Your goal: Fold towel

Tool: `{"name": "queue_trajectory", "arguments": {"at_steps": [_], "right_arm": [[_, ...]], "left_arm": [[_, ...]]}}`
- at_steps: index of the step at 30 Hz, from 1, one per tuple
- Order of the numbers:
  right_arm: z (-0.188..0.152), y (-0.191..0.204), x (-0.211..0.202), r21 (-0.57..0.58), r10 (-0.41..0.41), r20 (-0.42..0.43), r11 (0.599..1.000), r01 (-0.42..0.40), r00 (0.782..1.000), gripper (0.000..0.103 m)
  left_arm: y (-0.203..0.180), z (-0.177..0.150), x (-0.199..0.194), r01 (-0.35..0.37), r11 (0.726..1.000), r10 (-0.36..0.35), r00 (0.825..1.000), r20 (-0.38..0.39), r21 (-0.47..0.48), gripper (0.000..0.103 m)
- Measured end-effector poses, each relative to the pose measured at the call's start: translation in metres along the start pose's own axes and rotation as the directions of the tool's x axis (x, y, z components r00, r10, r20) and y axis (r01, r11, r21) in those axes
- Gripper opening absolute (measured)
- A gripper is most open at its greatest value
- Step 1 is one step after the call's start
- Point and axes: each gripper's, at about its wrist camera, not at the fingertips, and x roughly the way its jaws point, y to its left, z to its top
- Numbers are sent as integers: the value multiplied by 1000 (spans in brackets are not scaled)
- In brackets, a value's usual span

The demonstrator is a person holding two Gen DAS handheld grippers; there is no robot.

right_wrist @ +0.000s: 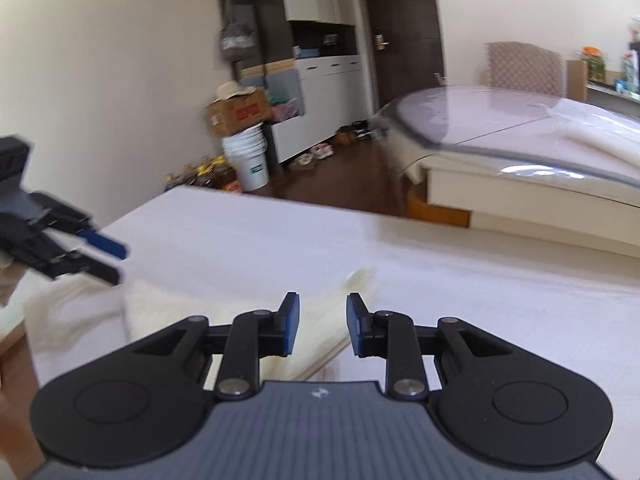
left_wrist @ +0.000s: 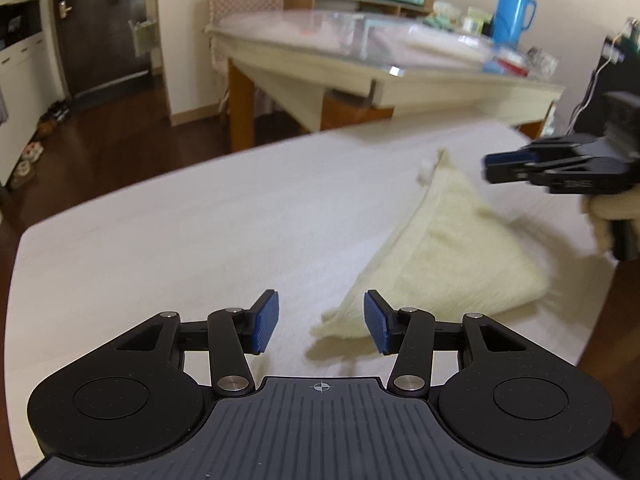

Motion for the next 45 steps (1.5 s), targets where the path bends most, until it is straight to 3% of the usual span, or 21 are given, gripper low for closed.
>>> {"name": "queue_trajectory", "arguments": {"at_steps": [7,11,20,37,45], "right_arm": [[-18,26,-12,-142,-28,-12,989,26,1000,29],[-21,39,-25,-196,28,15,980,-24,1000,29],[-43,65,-12,-328,51,-66,942,-70,997,29],[-54,105,-21,-128,-74,-55,990,66,996,27],[-61,91,-39,17,-64,48,998,64,997,30]], "left_arm": [[9,0,-10,-6,999,8,999,41,-51,52],[4,-2,-11,-8,999,9,999,37,-43,52],[7,-9,5,-31,998,32,999,16,-59,56],[14,5,20,-87,996,87,996,24,-5,56],[10,0,-1,-74,995,78,994,71,-65,52]]}}
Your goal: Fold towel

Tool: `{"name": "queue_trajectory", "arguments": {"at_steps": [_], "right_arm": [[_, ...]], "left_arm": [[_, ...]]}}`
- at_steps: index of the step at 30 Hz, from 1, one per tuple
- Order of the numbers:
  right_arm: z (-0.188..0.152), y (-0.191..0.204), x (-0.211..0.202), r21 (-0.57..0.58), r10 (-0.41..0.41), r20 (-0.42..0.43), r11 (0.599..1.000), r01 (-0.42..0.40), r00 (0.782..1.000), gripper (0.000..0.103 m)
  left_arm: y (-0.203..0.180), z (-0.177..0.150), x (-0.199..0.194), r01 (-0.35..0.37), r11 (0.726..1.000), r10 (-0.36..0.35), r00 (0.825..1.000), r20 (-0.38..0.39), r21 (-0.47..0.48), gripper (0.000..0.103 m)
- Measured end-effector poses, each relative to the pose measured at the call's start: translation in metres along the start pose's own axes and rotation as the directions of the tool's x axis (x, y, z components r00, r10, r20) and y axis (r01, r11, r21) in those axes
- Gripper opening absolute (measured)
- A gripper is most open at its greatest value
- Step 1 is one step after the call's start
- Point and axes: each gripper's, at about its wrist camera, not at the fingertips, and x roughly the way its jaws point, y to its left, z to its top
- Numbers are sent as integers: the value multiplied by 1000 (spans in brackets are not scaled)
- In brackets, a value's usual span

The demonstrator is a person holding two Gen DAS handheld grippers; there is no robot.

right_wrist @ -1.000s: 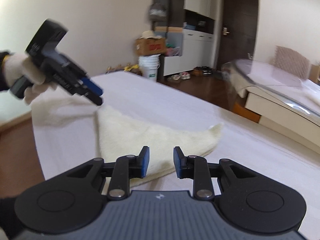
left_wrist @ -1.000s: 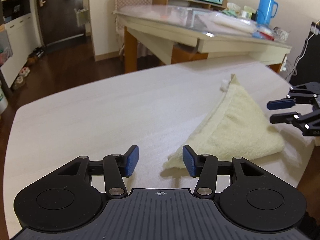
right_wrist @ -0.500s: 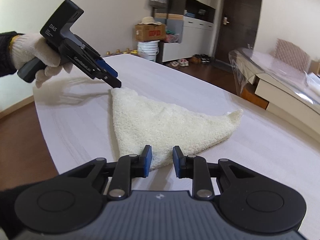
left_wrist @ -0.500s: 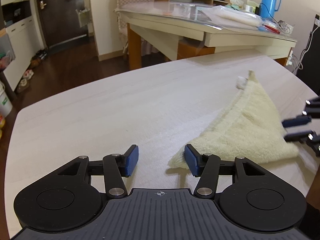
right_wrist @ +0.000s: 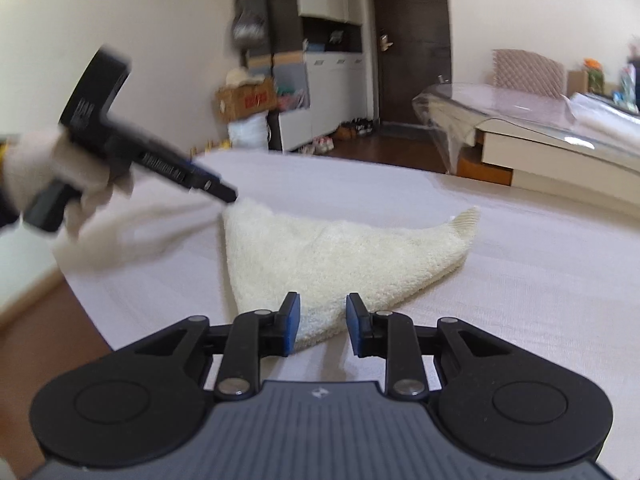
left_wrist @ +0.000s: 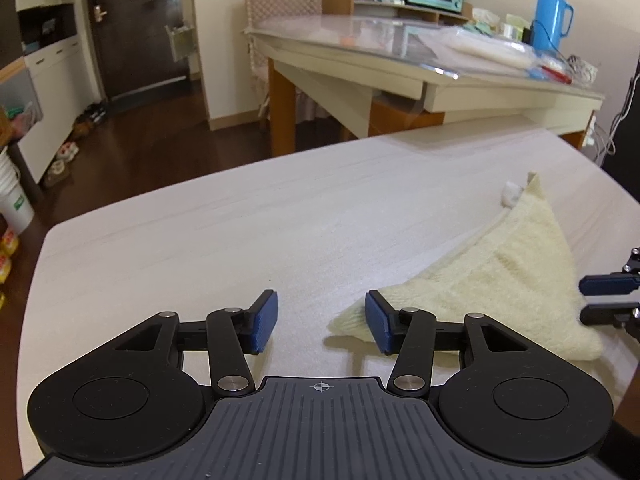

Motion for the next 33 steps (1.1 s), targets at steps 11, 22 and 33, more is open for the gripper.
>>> {"name": "queue_trajectory", "arguments": {"at_steps": [11,22,33], "right_arm": [[3,14,-8,-180,34,4,983,-33,999,34],[-2,42,11,-224,25,-36,974,-32,999,33],[-4,61,17,-161,6,-5,987,-7,1000,33]], "left_arm": [[-21,-26,-5,78,989,-75,997,25,-122,51],[-17,-16,15,40,996,-41,999,-10,-80,53],[-14,-7,18,19,999,-19,1000,-14,-49,53]]}}
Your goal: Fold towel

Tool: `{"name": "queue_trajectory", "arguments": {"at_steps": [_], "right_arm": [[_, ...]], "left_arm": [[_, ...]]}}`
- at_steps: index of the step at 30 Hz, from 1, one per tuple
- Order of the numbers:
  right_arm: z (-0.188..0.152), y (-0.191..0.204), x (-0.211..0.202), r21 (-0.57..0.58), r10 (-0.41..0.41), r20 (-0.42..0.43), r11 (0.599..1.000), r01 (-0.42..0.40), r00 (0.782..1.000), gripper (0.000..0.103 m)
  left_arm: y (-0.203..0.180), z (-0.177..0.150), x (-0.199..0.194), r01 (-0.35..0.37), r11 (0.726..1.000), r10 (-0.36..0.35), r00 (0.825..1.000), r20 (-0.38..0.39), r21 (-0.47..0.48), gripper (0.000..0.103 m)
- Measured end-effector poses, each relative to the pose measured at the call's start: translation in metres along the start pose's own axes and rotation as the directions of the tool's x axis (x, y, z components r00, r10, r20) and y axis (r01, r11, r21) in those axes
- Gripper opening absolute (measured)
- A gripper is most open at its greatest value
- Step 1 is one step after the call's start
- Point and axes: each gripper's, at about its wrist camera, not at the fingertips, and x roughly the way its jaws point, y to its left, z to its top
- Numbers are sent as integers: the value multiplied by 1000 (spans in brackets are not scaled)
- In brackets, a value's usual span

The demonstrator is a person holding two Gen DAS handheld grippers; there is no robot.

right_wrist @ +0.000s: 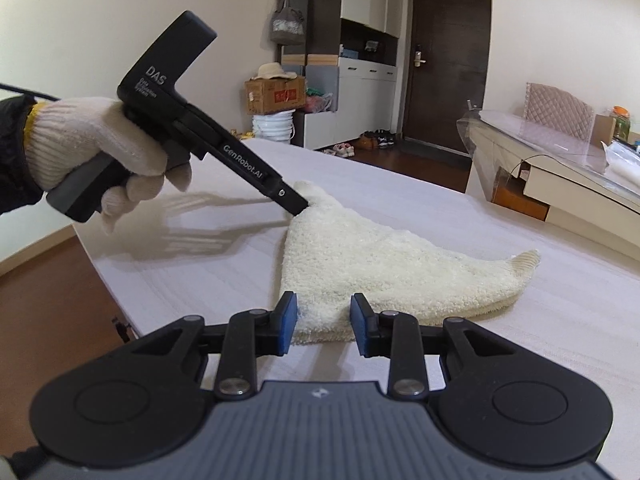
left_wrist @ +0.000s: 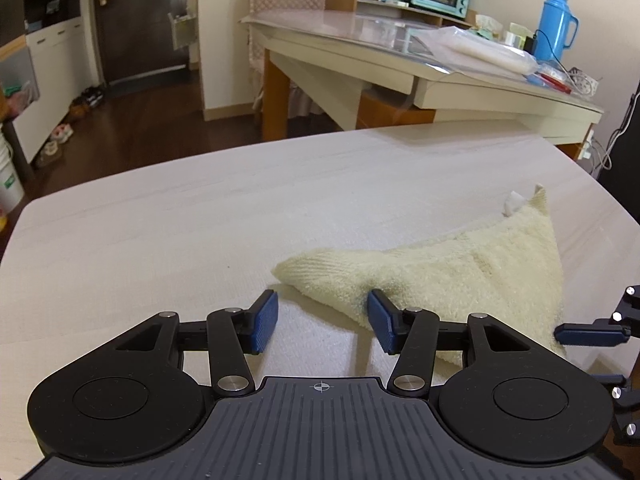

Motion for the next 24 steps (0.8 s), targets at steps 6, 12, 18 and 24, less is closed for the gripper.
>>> {"name": "queue_trajectory", "arguments": {"at_steps": [6,12,18,24], "right_arm": [[-5,-19,-19,52,-56,22,997,54,998,36],[-10,-38,-38,105,-101,32,990,97,994,41],[-15,-51,-53,149,-126,37,982,119,991,49],[-20,-55,-68,178,-135,30,976,127,990,65]], "left_arm": [[0,-18,-22,4,999,-3,1000,19,-48,53],[-17,-40,-47,6,998,-2,999,51,-70,54],[-35,-58,-62,-10,994,17,998,65,-105,59],[-52,-78,-70,-48,986,60,996,69,-160,70]]}}
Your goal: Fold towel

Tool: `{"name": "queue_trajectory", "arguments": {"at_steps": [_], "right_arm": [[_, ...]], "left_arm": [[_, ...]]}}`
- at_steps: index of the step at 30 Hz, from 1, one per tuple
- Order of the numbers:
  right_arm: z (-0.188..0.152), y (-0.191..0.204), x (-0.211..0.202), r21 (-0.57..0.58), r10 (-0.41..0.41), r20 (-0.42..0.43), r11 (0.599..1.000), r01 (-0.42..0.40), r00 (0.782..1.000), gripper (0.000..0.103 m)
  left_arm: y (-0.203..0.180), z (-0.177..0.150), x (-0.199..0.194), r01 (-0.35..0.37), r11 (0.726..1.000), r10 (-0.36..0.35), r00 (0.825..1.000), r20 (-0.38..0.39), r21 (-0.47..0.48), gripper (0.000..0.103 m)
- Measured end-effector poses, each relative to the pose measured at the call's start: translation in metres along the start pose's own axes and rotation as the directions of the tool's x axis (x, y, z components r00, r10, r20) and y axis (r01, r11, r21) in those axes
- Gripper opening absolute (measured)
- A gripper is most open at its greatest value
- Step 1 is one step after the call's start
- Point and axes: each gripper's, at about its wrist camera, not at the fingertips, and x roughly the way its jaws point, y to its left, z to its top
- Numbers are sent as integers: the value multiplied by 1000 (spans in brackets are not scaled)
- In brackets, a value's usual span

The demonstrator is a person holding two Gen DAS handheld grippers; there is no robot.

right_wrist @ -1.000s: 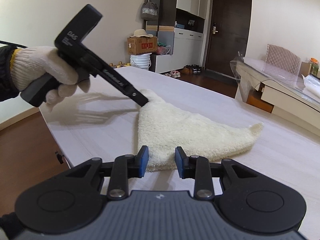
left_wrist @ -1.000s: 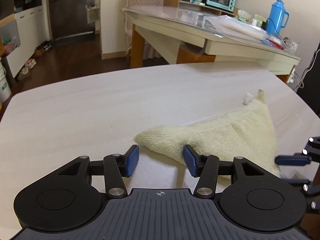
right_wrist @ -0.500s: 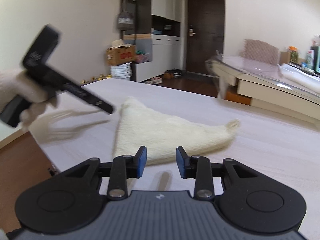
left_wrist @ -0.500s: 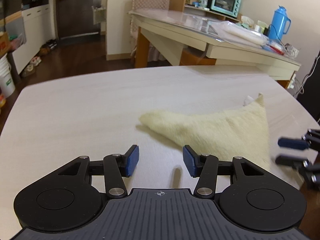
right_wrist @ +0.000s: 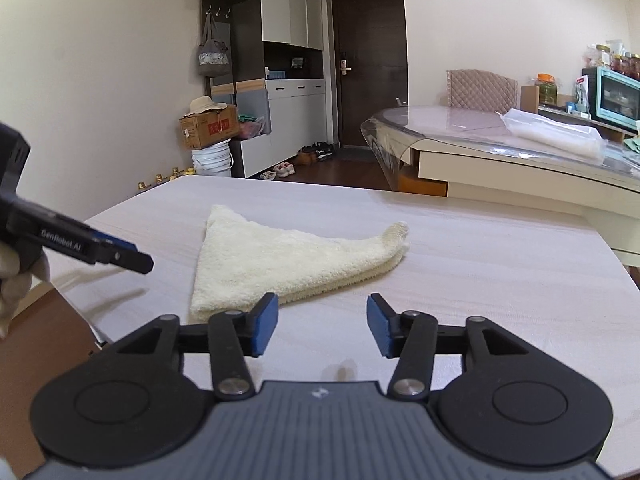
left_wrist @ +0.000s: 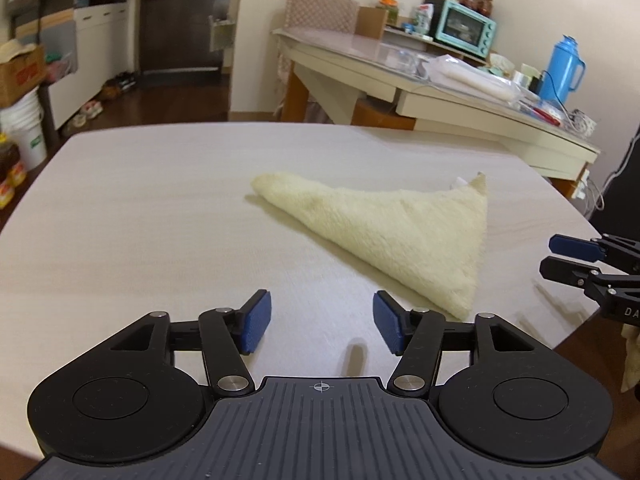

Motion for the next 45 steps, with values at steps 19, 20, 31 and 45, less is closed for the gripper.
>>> {"name": "queue_trajectory", "arguments": {"at_steps": [19,20,31,45], "right_arm": [[-2,7,-38,21,-1,40,1000,0,999,103],[-1,8,-38,23,-7,40,1000,6,999,103],[-4,4,-35,53,-46,20,998,45,999,103],[-2,5,-39,53,-58,42,997,55,997,103]], "left_arm": [[-31,-34,-39,-57,998,59,997,57,-33,93],[-31,-34,-42,-67,997,69,995,65,-36,93],[-33,-32,-44,-100,995,102,992,74,-26,93],[-48,-24,-33,-117,991,120,992,50,-62,100]]}}
